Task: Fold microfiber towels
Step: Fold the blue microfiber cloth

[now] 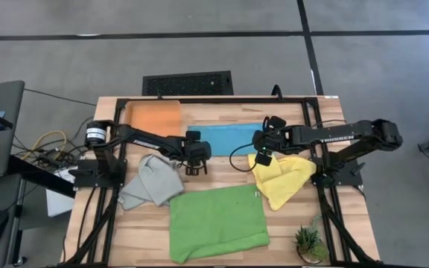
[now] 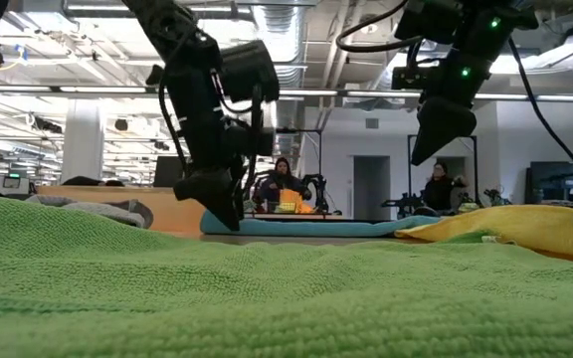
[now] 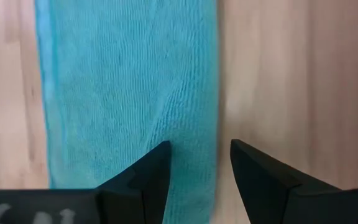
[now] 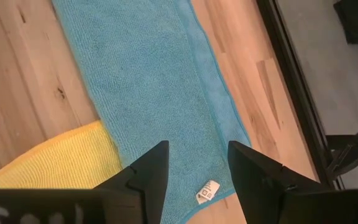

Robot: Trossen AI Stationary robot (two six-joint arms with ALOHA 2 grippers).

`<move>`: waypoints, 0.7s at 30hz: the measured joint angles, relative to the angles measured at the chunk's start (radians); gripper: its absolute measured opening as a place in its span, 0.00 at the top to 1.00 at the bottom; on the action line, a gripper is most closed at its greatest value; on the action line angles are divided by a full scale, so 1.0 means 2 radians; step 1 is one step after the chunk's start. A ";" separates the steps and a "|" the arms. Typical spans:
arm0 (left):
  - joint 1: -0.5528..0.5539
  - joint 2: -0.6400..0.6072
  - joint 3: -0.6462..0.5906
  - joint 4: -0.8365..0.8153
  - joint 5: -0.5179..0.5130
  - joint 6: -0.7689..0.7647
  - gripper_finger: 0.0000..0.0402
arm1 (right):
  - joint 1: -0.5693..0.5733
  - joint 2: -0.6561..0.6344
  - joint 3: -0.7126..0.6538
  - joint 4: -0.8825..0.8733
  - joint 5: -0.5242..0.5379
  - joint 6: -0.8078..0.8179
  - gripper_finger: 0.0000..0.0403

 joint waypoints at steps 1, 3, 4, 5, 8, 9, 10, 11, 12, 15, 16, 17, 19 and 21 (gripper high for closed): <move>0.004 0.001 0.000 0.002 -0.001 0.000 0.60 | 0.000 0.000 0.000 0.000 0.000 0.000 0.54; 0.010 0.006 0.001 0.012 -0.004 0.003 0.60 | 0.000 0.000 0.000 0.000 0.000 0.000 0.54; 0.013 0.007 0.001 0.006 -0.005 0.003 0.60 | 0.000 0.000 0.000 0.000 0.000 0.000 0.54; 0.015 0.007 0.000 0.004 -0.005 0.004 0.60 | 0.000 0.000 0.000 0.001 0.000 0.000 0.54; 0.020 0.007 0.000 -0.001 -0.002 0.002 0.60 | 0.000 0.000 0.000 0.000 0.000 0.000 0.55; 0.021 0.007 0.000 -0.006 -0.002 -0.002 0.60 | 0.000 0.000 0.000 0.000 0.000 0.000 0.55; 0.022 0.007 0.000 -0.012 -0.002 -0.005 0.60 | 0.000 0.000 0.000 0.000 0.000 0.000 0.55; 0.023 0.007 0.000 -0.017 0.000 -0.007 0.60 | 0.000 0.000 0.000 0.000 0.000 0.000 0.55; 0.024 0.007 0.001 -0.023 0.001 -0.008 0.60 | 0.000 0.000 0.000 0.001 0.000 0.000 0.55; 0.024 0.015 0.003 -0.029 0.000 -0.009 0.60 | 0.000 0.000 0.000 0.001 0.000 0.000 0.55; 0.024 0.021 0.003 -0.028 0.000 -0.008 0.60 | 0.000 0.000 0.000 0.001 0.000 0.000 0.55; 0.024 0.027 0.003 -0.028 0.000 -0.003 0.60 | 0.000 0.000 0.000 0.001 0.000 0.000 0.55; 0.024 0.032 0.004 -0.028 -0.004 0.002 0.61 | 0.000 0.000 0.000 0.001 0.000 0.000 0.55; 0.023 0.033 0.004 -0.028 -0.006 0.002 0.63 | 0.000 0.000 0.000 0.001 0.000 0.000 0.56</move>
